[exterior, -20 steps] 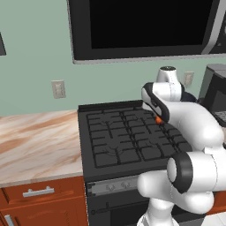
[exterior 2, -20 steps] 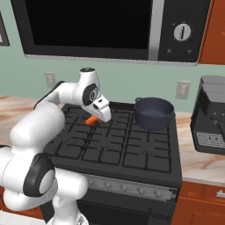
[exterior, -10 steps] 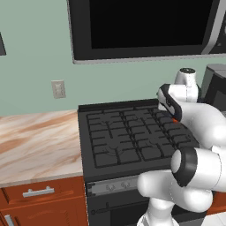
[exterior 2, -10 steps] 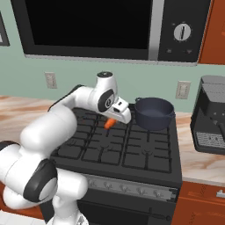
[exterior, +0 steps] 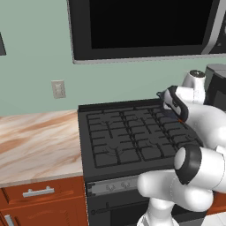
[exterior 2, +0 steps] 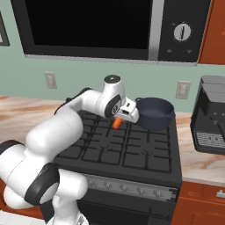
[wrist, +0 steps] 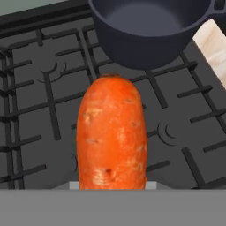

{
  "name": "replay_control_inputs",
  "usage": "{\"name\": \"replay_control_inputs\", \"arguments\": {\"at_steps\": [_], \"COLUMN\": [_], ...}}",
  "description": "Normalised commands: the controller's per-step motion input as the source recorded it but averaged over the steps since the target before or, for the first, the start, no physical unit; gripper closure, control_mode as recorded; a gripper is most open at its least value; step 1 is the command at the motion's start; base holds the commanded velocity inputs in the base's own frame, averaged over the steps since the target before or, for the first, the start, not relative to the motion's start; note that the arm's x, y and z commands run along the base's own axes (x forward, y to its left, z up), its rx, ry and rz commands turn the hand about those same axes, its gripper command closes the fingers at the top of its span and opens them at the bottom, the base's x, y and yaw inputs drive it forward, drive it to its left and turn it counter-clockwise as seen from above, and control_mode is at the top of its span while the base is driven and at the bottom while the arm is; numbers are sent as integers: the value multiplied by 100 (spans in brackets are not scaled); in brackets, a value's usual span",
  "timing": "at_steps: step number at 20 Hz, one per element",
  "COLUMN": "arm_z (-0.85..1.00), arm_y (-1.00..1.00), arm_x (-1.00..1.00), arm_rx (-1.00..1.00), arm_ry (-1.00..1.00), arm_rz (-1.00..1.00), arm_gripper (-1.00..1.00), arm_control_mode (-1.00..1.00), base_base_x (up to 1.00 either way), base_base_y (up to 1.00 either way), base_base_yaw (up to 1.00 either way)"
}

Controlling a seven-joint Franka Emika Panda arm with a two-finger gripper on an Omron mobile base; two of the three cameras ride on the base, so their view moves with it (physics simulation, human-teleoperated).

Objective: Turn on the burner for the pot on the stove. Wait thirty seconds for the pot to heat up. Then add the carrot to the pot.

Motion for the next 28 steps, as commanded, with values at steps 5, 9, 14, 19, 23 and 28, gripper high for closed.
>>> {"name": "replay_control_inputs", "arguments": {"at_steps": [5,9,14,19,23,28], "arm_z": [7,18,24,2,0,0], "arm_y": [-13,-4,-4,-28,-36,-34], "arm_x": [23,36,44,21,19,33], "arm_rx": [0,0,0,-1,-1,0], "arm_ry": [-11,-3,0,-12,-20,-16], "arm_rz": [2,0,0,0,0,0], "arm_gripper": [100,100,100,100,100,100], "arm_control_mode": [-100,-100,-100,-100,-100,-100], "base_base_x": [0,0,0,0,0,0], "base_base_y": [0,0,0,0,0,0], "base_base_yaw": [0,0,0,0,0,0]}}
